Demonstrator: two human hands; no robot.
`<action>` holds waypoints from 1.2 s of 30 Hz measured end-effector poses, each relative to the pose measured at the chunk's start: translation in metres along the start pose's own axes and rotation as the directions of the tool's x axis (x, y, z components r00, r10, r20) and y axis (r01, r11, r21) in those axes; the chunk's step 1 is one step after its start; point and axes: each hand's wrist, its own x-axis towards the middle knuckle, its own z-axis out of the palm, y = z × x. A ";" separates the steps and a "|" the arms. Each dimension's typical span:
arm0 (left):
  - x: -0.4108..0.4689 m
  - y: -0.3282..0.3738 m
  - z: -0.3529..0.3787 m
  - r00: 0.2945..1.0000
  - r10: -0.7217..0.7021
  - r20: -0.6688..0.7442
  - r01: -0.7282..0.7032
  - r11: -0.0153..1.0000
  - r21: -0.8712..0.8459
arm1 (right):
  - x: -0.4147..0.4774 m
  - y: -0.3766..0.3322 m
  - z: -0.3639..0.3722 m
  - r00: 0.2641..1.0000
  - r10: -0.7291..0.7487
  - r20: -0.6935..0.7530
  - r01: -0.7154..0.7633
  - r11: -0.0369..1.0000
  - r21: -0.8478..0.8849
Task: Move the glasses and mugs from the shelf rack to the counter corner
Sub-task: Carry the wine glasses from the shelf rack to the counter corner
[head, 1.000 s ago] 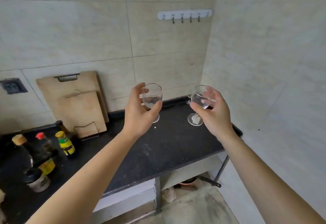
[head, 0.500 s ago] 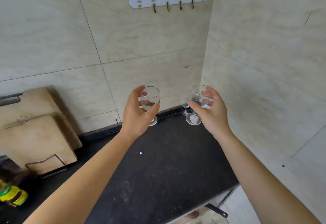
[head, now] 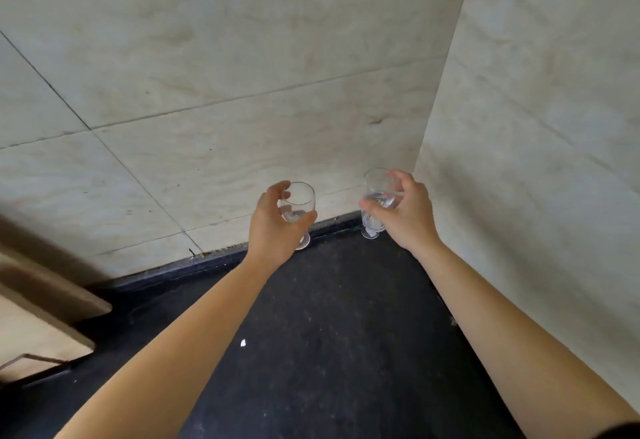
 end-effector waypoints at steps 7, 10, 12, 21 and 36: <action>0.044 -0.090 0.051 0.988 -0.116 0.104 0.105 0.989 0.108 | 0.026 0.081 0.056 0.994 0.086 0.063 -0.074 0.982 -0.175; 0.058 -0.119 0.067 0.982 -0.146 0.121 0.130 0.983 0.129 | 0.032 0.109 0.079 0.988 0.122 0.092 -0.102 0.975 -0.199; 0.066 -0.132 0.076 0.977 -0.170 0.129 0.153 0.979 0.135 | 0.035 0.124 0.093 0.988 0.125 0.091 -0.104 0.973 -0.208; 0.090 -0.153 0.098 0.970 -0.144 0.198 0.116 0.982 0.145 | 0.051 0.149 0.136 0.982 0.097 0.162 -0.058 0.972 -0.229; 0.087 -0.172 0.103 0.953 -0.151 0.262 0.105 0.978 0.182 | 0.053 0.159 0.151 0.969 0.117 0.217 -0.059 0.966 -0.253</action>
